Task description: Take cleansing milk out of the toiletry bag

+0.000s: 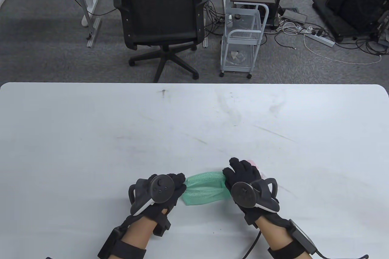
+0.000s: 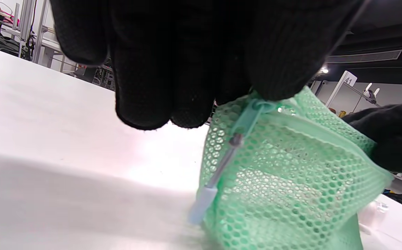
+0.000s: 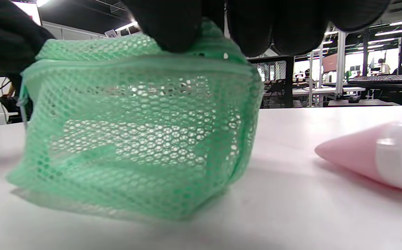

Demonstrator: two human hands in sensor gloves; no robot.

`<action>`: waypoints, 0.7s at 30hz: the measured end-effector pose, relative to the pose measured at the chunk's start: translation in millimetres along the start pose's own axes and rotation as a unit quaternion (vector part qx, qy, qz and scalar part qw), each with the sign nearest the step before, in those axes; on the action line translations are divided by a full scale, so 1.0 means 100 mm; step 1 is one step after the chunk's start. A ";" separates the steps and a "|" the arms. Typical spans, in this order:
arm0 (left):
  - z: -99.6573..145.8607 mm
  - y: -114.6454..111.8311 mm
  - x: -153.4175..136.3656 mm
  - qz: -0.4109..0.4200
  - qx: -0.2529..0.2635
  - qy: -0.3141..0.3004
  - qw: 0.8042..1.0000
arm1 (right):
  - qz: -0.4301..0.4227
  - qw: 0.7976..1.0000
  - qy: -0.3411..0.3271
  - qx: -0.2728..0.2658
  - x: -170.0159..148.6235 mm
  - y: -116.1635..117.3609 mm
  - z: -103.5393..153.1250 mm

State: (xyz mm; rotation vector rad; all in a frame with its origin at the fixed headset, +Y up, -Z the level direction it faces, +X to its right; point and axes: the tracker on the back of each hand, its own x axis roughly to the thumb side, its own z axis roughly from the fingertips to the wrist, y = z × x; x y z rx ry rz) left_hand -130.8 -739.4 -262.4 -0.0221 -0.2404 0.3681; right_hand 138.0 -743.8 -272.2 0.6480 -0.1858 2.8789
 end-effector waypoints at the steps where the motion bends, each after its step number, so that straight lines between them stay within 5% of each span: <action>1: -0.01 -0.01 -0.01 -0.003 -0.003 0.000 1.000 | 0.001 1.000 0.007 -0.005 -0.02 0.01 -0.02; 21: -0.10 -0.27 0.03 -0.042 -0.031 -0.017 0.998 | 0.028 0.999 0.039 -0.012 -0.05 0.09 -0.12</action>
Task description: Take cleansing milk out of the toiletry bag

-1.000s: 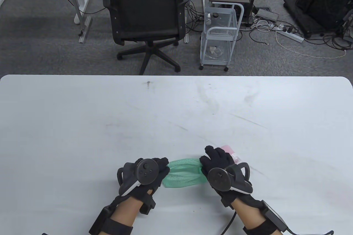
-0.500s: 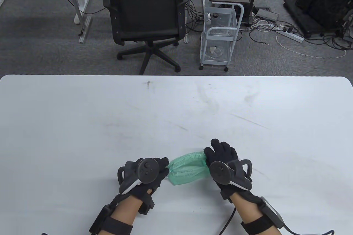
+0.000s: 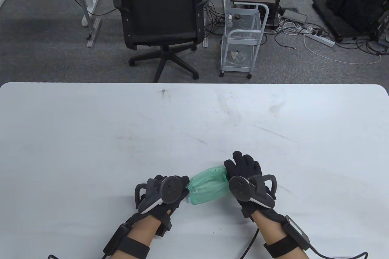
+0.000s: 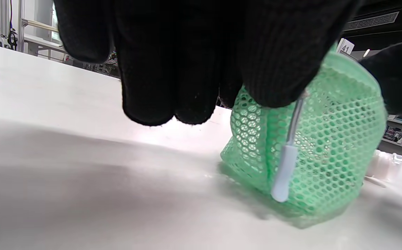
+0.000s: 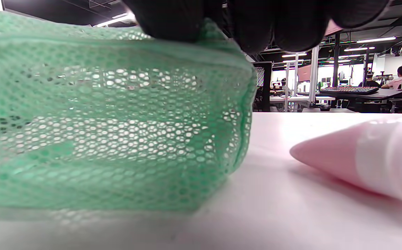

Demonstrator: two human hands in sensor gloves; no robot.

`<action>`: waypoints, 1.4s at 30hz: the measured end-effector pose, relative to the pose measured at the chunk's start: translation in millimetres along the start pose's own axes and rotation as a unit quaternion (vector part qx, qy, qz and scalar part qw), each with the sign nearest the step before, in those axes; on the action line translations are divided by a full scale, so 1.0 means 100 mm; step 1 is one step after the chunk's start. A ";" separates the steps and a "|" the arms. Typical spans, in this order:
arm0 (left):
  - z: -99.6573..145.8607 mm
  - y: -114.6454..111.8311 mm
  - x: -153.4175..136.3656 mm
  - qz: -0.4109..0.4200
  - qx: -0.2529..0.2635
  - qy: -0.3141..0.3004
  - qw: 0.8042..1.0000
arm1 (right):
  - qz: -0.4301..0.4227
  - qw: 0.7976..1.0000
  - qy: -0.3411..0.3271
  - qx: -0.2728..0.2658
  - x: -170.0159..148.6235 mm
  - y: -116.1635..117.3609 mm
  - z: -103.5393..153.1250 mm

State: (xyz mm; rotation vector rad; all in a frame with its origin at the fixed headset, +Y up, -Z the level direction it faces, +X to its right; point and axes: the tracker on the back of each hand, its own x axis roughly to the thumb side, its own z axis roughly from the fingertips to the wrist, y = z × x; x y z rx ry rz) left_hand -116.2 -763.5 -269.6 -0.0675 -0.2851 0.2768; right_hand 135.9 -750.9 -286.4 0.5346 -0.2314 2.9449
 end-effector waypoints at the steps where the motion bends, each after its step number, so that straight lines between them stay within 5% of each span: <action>1: 0.00 0.00 0.00 0.001 0.001 -0.001 1.000 | 0.000 1.000 0.000 0.000 0.00 0.00 0.00; 22: 0.07 0.15 -0.05 0.078 0.052 0.013 0.995 | -0.026 0.996 -0.019 -0.083 0.12 -0.32 0.18; 42: 0.13 0.21 0.00 0.174 0.066 0.003 0.982 | -0.083 0.992 -0.091 -0.030 0.73 -0.17 0.39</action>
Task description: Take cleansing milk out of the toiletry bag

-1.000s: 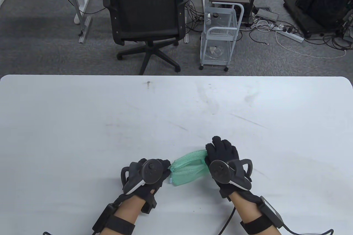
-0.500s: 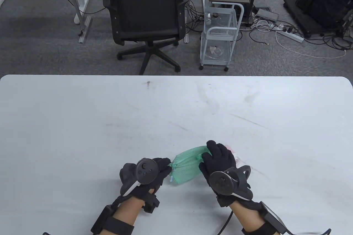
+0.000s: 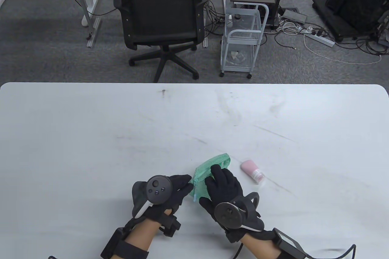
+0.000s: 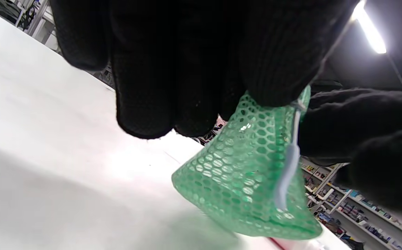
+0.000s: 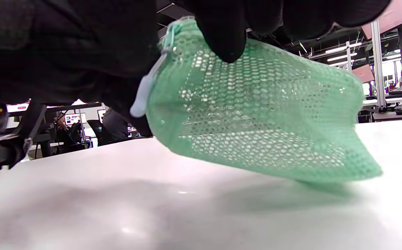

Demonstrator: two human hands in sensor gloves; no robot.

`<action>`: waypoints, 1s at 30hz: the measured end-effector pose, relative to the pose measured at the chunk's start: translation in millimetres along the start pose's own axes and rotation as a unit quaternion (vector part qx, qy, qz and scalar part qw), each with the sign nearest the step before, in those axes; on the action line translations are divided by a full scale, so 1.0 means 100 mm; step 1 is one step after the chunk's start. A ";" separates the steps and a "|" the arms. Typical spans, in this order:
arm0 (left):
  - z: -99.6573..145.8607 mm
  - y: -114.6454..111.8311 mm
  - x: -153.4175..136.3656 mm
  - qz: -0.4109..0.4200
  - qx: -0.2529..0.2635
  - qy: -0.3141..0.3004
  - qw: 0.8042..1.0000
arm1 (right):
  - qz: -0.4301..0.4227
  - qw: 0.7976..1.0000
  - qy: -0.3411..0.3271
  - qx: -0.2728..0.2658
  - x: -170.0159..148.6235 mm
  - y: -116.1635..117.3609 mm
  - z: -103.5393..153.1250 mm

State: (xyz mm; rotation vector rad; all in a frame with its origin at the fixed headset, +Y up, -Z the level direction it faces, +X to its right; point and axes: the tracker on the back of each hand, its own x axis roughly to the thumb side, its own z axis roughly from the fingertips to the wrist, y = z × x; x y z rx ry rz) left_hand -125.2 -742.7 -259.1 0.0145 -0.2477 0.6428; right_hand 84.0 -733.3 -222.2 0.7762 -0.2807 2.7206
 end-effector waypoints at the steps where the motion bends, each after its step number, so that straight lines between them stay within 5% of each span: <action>1: 0.00 -0.01 0.01 0.008 0.000 -0.001 1.000 | -0.004 1.000 0.002 0.003 0.00 0.01 0.00; 30: 0.02 -0.01 0.08 -0.007 -0.005 0.000 1.000 | -0.039 0.999 0.029 -0.021 -0.04 0.01 -0.04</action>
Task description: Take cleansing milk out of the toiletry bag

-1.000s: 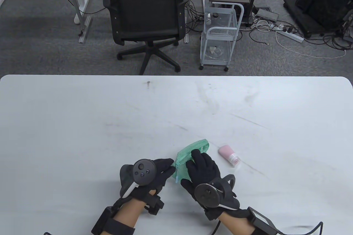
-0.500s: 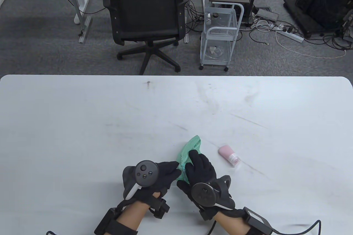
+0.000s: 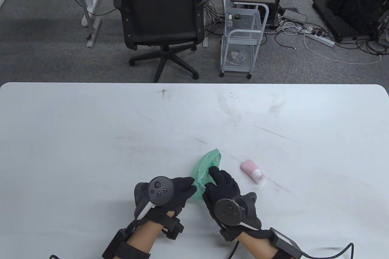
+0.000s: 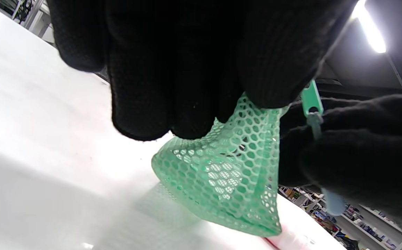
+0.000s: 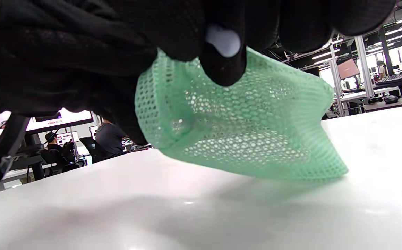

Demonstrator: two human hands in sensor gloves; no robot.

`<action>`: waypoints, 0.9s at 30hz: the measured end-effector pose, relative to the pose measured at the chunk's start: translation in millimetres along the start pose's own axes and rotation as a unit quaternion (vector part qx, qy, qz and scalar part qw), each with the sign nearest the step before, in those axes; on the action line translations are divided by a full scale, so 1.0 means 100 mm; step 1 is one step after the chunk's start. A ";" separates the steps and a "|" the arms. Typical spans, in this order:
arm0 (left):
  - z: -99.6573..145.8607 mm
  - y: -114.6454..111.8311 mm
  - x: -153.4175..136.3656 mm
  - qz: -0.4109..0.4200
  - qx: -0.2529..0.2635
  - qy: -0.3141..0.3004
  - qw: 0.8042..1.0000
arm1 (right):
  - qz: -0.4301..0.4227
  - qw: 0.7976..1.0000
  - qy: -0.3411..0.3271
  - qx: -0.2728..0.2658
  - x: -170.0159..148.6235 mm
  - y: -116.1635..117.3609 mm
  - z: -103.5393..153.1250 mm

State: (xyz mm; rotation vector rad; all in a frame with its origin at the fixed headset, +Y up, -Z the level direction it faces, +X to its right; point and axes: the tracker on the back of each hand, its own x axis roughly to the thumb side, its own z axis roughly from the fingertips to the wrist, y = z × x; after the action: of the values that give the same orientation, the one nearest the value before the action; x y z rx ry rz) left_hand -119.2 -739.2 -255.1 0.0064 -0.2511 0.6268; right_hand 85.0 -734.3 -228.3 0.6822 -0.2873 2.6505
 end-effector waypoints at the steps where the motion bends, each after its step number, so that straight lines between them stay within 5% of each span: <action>1: 0.00 0.01 0.00 -0.006 0.002 0.001 1.000 | 0.000 1.000 0.001 -0.002 -0.01 -0.02 0.00; 27: -0.01 0.09 -0.04 -0.079 0.012 0.010 0.997 | -0.008 0.999 0.000 -0.039 -0.14 -0.16 0.02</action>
State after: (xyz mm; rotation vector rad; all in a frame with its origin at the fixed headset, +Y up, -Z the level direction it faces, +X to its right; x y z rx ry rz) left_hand -127.7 -733.8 -257.7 0.0429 -0.2212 0.4727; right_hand 103.6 -724.6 -232.2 0.6573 -0.3807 2.6101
